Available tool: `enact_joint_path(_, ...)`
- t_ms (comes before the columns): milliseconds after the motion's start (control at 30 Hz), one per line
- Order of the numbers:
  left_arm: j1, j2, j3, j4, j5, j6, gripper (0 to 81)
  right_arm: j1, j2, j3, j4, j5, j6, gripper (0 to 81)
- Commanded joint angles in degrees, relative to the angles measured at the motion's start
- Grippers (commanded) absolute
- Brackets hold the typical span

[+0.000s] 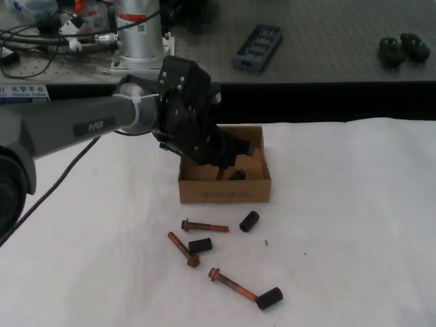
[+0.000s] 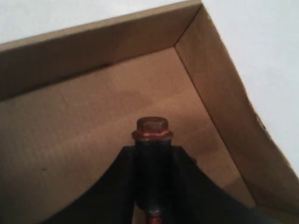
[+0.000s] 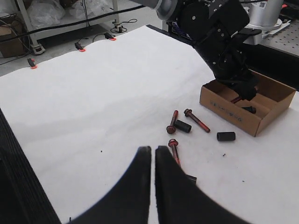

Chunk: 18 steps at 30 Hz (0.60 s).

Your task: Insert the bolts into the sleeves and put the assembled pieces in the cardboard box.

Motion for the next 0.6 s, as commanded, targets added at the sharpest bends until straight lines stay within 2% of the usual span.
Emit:
enact_joint_path(0, -0.08, 0.10, -1.09, -0.79, -0.39, 0.29, 0.6, -0.39, -0.43, -0.15, -0.02, 0.13, -0.48, 3.6)
enact_joint_path(267, -0.08, 0.66, -1.09, 1.43, -3.04, 0.29, 0.6, -0.39, -0.43, -0.15, -0.02, 0.13, -0.48, 3.6)
enact_joint_path(333, -0.08, 0.66, -1.09, 2.16, -3.38, 0.29, 5.4, -0.39, -0.43, -0.15, -0.02, 0.13, -0.48, 3.6)
enact_joint_path(467, -0.08, 0.66, -1.09, 1.72, -3.39, 0.29, 19.9, -0.39, -0.43, -0.15, -0.02, 0.13, -0.48, 3.6)
enact_joint_path(567, -0.08, 0.53, -1.09, 1.73, -3.39, 0.08, 24.6, -0.39, -0.43, -0.15, -0.02, 0.13, -0.48, 3.6)
